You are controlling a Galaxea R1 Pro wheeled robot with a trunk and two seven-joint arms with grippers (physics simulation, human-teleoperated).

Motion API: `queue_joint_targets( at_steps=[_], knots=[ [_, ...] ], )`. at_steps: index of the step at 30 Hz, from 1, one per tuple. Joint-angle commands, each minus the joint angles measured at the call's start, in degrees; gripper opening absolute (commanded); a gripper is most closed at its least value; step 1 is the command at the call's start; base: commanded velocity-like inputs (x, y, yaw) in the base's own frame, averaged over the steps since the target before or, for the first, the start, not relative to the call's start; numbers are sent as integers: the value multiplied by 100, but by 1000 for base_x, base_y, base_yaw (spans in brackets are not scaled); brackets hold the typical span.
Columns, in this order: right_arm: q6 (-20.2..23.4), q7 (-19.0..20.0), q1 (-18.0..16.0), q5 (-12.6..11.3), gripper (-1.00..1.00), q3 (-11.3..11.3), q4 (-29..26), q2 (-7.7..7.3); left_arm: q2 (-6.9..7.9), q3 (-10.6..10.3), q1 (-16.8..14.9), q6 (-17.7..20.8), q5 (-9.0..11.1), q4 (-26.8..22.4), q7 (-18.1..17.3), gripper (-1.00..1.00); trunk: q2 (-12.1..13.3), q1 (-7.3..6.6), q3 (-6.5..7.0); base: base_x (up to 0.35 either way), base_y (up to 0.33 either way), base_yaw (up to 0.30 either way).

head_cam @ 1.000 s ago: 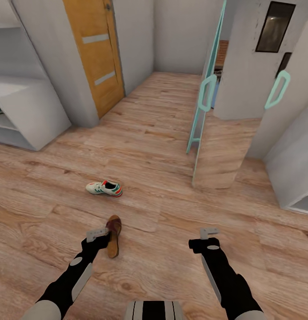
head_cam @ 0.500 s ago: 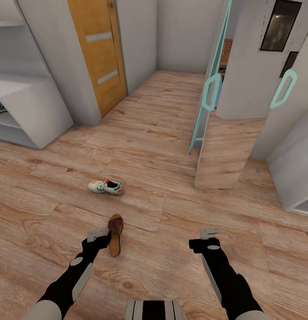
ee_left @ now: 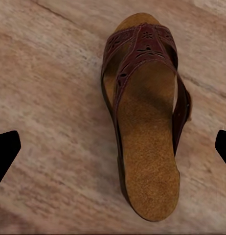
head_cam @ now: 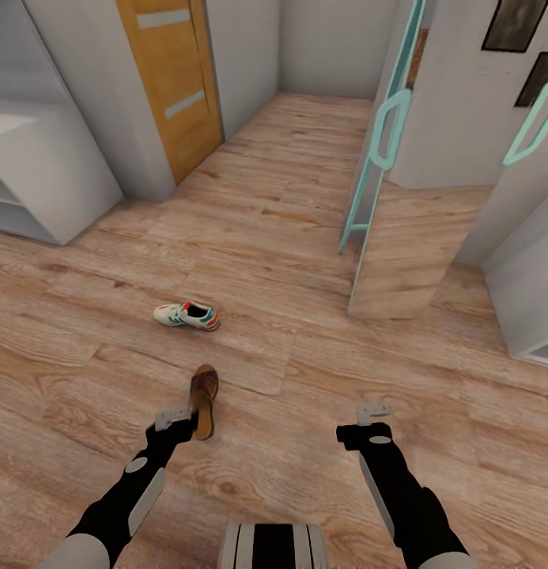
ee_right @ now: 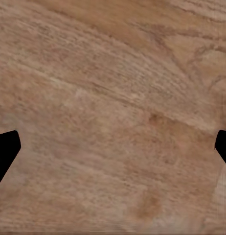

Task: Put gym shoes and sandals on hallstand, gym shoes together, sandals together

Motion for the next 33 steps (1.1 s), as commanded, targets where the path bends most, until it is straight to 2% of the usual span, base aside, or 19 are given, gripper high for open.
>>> queue_joint_targets(
  at_steps=[1, 9, 22, 33],
  knots=[
    [43, 1, -2, 60, 100, 7, -6, 0, 9, -48, -3, -27, 55, 1, 44, 100, -3, 1, -36, 0, 0, 0],
    [43, 1, -2, 60, 100, 7, -5, 0, 9, -48, -3, -27, 49, 1, 44, 100, -14, 22, -284, 0, 0, -121],
    [43, 1, -2, 60, 100, 8, -6, 2, 9, -48, 4, -34, 53, 1, 44, 100, -14, 22, -312, 3, -3, -46],
    [43, 1, -2, 60, 100, 8, -6, 5, 9, -48, 6, -36, 47, 1, 44, 100, -14, 22, -312, 124, -202, -1]
  ],
)
